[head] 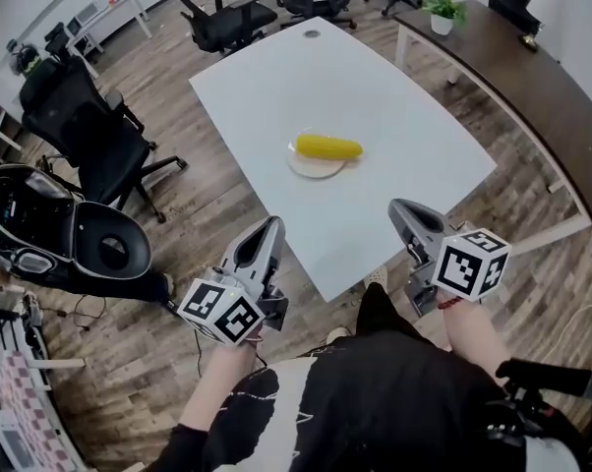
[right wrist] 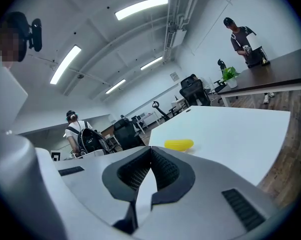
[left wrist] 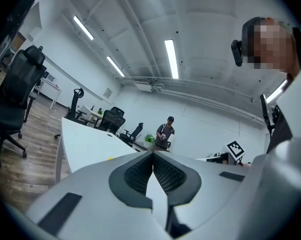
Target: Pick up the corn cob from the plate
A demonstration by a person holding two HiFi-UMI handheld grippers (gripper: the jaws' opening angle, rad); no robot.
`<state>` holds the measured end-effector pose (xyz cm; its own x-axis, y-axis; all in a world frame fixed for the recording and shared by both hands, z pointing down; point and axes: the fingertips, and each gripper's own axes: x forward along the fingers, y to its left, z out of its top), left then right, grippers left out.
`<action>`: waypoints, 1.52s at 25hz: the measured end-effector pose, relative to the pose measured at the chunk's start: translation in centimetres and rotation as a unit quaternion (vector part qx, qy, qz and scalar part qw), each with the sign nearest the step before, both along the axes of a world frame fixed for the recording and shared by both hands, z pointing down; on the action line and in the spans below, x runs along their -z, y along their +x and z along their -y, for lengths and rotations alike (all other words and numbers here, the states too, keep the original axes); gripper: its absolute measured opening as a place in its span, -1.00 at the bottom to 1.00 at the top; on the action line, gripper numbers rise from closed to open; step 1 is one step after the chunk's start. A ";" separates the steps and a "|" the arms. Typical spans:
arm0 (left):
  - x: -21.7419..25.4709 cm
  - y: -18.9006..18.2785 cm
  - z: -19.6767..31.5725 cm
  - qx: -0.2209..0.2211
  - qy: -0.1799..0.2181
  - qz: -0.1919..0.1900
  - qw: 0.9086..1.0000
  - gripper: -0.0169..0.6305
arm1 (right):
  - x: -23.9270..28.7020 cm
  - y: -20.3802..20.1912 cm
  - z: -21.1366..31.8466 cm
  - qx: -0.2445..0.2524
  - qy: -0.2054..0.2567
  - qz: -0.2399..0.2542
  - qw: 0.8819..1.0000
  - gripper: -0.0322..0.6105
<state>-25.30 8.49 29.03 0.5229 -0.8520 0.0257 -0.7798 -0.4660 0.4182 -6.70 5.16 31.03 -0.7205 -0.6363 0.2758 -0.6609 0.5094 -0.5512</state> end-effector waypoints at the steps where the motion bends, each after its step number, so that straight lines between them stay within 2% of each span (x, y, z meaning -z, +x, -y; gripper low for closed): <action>1: -0.1 0.2 0.4 -0.001 0.002 0.003 1.000 -0.91 | -0.1 -0.1 0.5 0.003 0.001 0.003 1.000 -0.86; 7: -0.4 1.2 3.4 0.009 0.005 0.021 1.000 -0.91 | -1.7 -0.4 3.6 0.019 -0.026 -0.017 0.999 -0.86; 12: -0.7 1.8 6.5 0.018 -0.003 0.030 0.999 -0.91 | -1.5 -0.7 7.2 0.037 -0.030 -0.021 0.999 -0.86; 23: -2.9 5.0 14.1 0.032 -0.029 0.050 0.998 -0.91 | -3.1 -0.5 15.0 0.105 -0.050 -0.021 0.993 -0.86; 28: -4.5 6.1 17.2 0.033 -0.055 0.089 0.994 -0.91 | -4.6 -0.6 18.4 0.132 -0.063 -0.021 0.989 -0.86; 33: -6.1 6.9 20.0 0.022 -0.076 0.149 0.986 -0.91 | -6.2 -1.1 21.7 0.154 -0.074 -0.017 0.985 -0.86; 38: -7.0 6.7 22.3 0.017 -0.099 0.180 0.979 -0.91 | -7.6 -1.9 24.3 0.169 -0.095 -0.006 0.981 -0.86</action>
<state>-18.58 -13.77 36.08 0.4210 -0.8284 0.3694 -0.9068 -0.3747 0.1930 -8.58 -19.10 38.63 -0.8776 -0.2972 0.3761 -0.4785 0.5895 -0.6508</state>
